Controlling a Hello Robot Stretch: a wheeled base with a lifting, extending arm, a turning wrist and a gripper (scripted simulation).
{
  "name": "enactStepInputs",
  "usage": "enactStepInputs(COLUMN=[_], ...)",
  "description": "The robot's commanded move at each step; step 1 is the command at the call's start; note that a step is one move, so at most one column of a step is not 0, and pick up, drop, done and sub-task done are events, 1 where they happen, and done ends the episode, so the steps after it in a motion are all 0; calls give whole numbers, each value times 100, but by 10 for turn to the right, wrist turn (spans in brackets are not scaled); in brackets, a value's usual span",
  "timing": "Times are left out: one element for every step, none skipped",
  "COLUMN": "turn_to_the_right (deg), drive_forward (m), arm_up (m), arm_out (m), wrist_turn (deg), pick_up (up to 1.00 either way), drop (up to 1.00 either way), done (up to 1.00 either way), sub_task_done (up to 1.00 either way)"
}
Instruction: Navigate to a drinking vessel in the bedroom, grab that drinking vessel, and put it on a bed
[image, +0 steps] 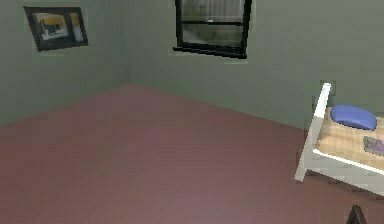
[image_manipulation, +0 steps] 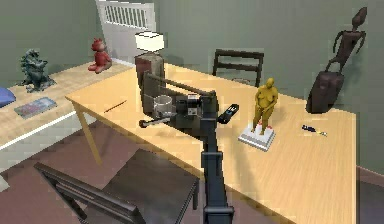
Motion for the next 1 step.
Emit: enactStepInputs(turn_to_the_right=[0], drive_forward=[0], arm_up=[22], arm_out=[0], wrist_turn=[0], pick_up=[0], drop=[0], done=[0], sub_task_done=[0])
